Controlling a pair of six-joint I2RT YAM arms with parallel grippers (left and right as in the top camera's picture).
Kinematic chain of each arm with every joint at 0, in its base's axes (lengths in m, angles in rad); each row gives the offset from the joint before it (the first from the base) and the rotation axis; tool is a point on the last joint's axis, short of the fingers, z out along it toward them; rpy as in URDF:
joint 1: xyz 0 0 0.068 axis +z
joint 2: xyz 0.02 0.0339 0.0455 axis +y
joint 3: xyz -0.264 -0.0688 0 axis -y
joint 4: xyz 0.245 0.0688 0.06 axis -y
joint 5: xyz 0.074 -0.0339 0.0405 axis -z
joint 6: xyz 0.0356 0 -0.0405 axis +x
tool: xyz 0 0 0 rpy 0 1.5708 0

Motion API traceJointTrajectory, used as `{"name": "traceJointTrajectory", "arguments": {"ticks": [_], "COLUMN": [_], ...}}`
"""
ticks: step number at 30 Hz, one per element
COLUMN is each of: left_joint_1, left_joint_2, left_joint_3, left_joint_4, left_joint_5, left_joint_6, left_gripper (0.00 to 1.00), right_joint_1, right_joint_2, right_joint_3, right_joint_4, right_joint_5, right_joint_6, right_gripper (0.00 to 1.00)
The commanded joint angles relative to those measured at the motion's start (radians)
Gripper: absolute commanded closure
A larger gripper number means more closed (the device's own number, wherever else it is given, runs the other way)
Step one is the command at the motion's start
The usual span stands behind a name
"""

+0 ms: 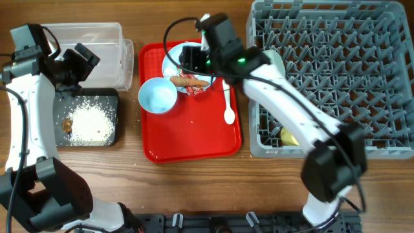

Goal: Sort waste into correct bins and load items into the dishwasher rack
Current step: 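Grasp the light blue bowl on the red tray with the right gripper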

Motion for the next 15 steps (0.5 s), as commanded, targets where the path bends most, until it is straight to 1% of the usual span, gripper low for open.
{"name": "traceJointTrajectory", "arguments": {"ticks": [1, 3, 5, 6, 10, 11, 13, 14, 15], "left_joint_1": [0.005, 0.005, 0.005, 0.005, 0.005, 0.005, 0.005, 0.005, 0.005], "left_joint_2": [-0.017, -0.017, -0.017, -0.017, -0.017, -0.017, -0.017, -0.017, -0.017], "left_joint_3": [0.014, 0.014, 0.014, 0.014, 0.014, 0.014, 0.014, 0.014, 0.014], "left_joint_4": [-0.001, -0.001, -0.001, -0.001, -0.001, -0.001, -0.001, -0.001, -0.001], "left_joint_5": [-0.011, -0.011, -0.011, -0.011, -0.011, -0.011, -0.011, -0.011, -0.011], "left_joint_6": [0.005, 0.005, 0.005, 0.005, 0.005, 0.005, 0.005, 0.005, 0.005], "left_gripper": [0.0, 0.0, 0.0, 0.0, 0.0, 0.0, 0.0, 0.0, 0.0], "right_joint_1": [0.068, 0.103, 0.13, 0.137, 0.138, 0.138, 0.137, 0.137, 0.136], "right_joint_2": [0.143, 0.19, 0.227, 0.242, 0.29, 0.303, 0.304, 0.304, 0.303], "right_joint_3": [-0.02, -0.02, -0.02, -0.02, -0.02, -0.02, -0.019, -0.018, -0.018], "right_joint_4": [0.003, 0.007, 0.01, 0.007, 0.005, 0.004, 0.004, 0.005, 0.005], "right_joint_5": [-0.003, 0.021, 0.027, 0.03, 0.022, 0.018, 0.018, -0.002, -0.019], "right_joint_6": [0.164, 0.199, 0.212, 0.212, 0.222, 0.234, 0.234, 0.233, 0.233], "right_gripper": [0.33, 0.42, 0.47, 0.56, 0.69, 0.75, 0.91, 0.96, 0.96]}}
